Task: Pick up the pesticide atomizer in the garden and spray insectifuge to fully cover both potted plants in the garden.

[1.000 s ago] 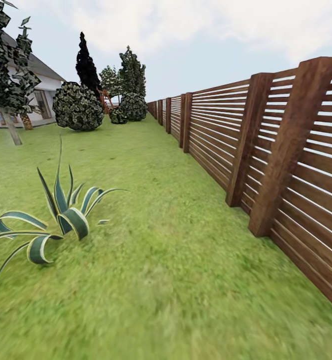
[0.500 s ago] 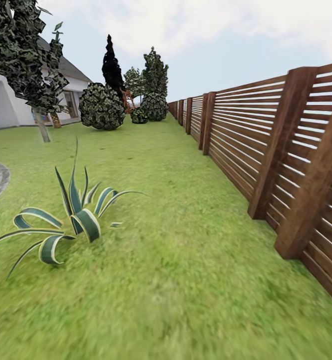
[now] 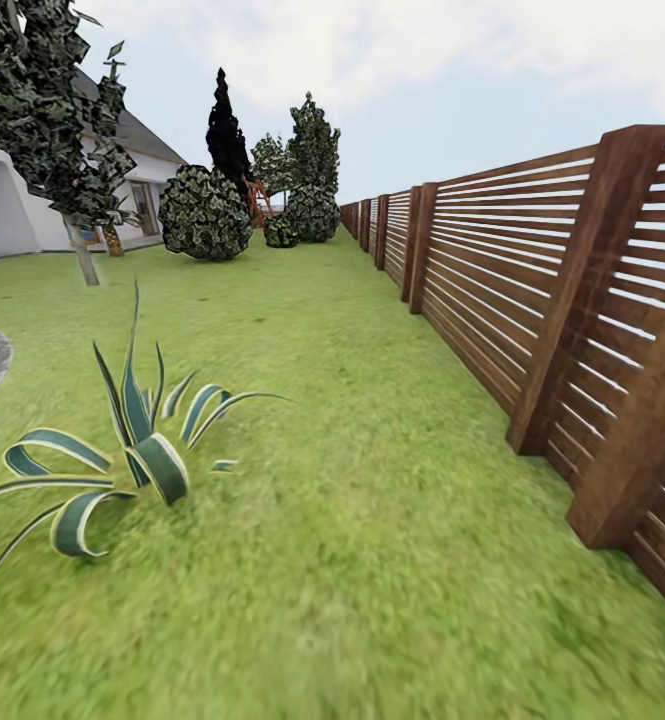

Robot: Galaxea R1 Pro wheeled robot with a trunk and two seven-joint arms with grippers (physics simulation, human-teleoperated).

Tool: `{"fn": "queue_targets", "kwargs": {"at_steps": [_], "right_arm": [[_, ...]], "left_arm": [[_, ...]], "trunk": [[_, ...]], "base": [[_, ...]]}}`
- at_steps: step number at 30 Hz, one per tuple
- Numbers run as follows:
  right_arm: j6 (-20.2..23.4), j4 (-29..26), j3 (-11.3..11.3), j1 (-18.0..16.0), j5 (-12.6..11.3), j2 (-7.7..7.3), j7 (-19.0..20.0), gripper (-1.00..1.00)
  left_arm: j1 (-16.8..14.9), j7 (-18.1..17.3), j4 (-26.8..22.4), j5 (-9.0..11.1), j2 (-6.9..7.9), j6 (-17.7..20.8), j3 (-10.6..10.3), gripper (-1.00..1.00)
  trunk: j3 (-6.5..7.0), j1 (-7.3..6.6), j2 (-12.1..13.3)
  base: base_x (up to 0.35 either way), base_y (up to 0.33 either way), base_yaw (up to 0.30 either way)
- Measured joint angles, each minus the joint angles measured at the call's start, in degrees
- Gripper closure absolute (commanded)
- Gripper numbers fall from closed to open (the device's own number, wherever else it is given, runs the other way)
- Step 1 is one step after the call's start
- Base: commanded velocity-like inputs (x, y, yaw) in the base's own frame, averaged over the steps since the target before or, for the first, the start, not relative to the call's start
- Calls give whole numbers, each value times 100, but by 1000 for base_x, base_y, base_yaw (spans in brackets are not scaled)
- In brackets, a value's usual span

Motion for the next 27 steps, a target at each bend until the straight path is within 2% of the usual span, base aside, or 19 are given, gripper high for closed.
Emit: {"fn": "queue_targets", "kwargs": {"at_steps": [27], "right_arm": [[3,-1,8,0,0,0,0,-100]], "left_arm": [[-2,1,0,4,0,7,0,-100]], "trunk": [[0,0,0]], "base": [[337,-108,0]]}}
